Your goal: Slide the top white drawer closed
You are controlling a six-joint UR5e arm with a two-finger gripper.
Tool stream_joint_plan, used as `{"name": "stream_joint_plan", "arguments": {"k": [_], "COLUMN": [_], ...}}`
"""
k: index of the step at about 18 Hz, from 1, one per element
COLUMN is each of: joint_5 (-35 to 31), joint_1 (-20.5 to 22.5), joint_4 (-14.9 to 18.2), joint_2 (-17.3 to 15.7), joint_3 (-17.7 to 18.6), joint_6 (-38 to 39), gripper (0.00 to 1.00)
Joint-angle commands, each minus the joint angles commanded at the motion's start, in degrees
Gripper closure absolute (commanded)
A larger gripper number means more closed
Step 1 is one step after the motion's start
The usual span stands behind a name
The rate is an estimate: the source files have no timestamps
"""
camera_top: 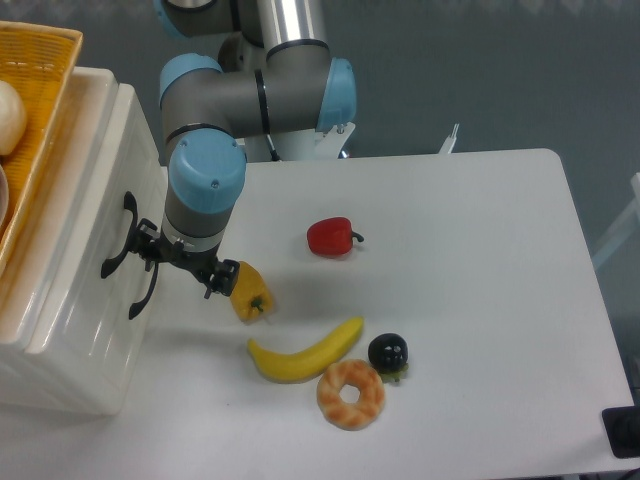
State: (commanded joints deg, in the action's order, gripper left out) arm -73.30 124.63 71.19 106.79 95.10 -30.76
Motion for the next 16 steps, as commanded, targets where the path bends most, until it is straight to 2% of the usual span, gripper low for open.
{"name": "stream_joint_plan", "arguments": {"k": [9,13,16], "joint_5": [-0.26,-4.91,-5.1], "joint_1": [0.44,1.23,3.51], "joint_4": [-0.17,-0.35,-0.44], "joint_2": [0.09,0.44,0.09], "joint_3": [-0.61,-5.52,-7.82], "joint_6": [-0.17,-4.99,-7.64], "gripper": [0.0,0.0,0.0]}}
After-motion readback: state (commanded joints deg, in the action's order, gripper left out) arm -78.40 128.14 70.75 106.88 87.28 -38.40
